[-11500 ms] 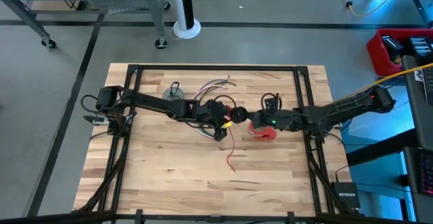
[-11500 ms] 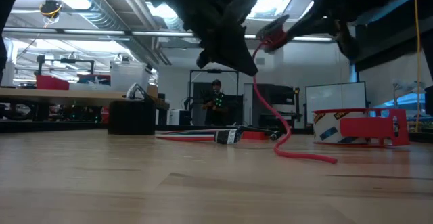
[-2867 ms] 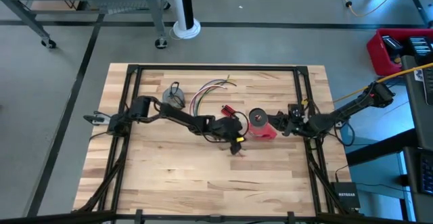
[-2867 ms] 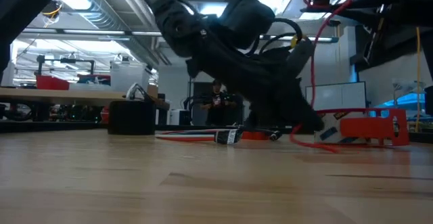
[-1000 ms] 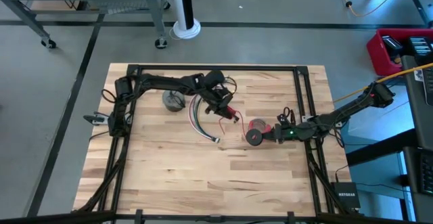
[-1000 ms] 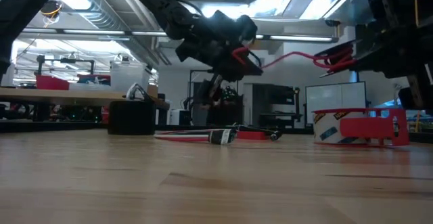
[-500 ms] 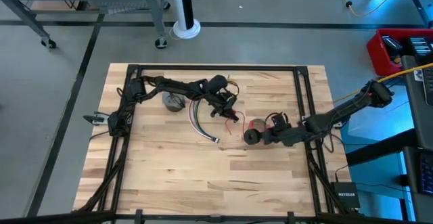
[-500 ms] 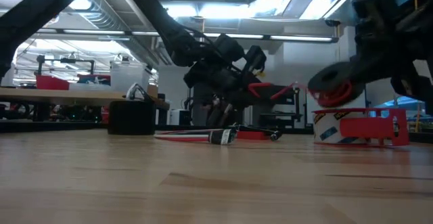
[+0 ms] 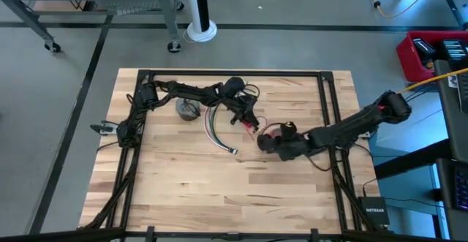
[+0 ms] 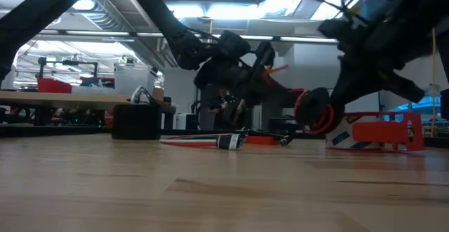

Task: Coil cords
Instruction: Coil the red wire onto the spool

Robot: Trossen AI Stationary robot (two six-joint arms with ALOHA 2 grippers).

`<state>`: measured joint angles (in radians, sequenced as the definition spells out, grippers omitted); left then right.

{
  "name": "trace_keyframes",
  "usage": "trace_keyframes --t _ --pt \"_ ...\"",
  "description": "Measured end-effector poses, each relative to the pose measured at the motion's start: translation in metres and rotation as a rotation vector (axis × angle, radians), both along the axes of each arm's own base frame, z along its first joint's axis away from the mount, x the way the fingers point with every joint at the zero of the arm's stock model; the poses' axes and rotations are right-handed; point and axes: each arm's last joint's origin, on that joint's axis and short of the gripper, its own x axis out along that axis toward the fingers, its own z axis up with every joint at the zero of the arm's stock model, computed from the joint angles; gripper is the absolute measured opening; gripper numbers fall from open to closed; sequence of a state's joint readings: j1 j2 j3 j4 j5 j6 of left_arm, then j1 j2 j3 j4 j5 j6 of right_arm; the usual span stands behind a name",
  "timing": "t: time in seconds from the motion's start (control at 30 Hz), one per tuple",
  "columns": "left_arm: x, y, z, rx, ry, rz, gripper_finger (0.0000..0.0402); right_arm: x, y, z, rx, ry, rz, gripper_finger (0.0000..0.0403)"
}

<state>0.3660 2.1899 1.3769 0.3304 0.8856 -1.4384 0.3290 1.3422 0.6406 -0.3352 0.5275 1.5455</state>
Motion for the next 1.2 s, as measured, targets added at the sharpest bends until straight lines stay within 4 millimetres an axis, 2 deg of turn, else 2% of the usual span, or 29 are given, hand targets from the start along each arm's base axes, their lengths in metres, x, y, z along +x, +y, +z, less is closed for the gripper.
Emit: trace_keyframes --t 0.13,0.27,0.6,0.9,1.2 --pt "0.003 0.0 0.011 -0.024 -0.078 -0.024 0.0 0.011 -0.005 0.0 -0.017 0.071 -0.033 0.0003" --pt "0.003 -0.001 0.02 -0.016 -0.123 -0.05 0.0 0.014 -0.008 0.003 -0.059 0.055 -0.068 0.0003" --pt "0.005 -0.014 0.022 -0.037 -0.138 -0.147 0.0 0.019 -0.008 0.013 -0.098 -0.022 -0.123 0.0003" --pt "0.01 -0.044 0.024 -0.063 -0.159 -0.298 0.0 0.021 -0.024 0.012 -0.109 -0.016 -0.188 0.0003" --pt "0.016 -0.065 0.02 0.121 -0.229 -0.287 0.0 0.018 -0.03 0.022 -0.173 -0.069 -0.25 0.0003"
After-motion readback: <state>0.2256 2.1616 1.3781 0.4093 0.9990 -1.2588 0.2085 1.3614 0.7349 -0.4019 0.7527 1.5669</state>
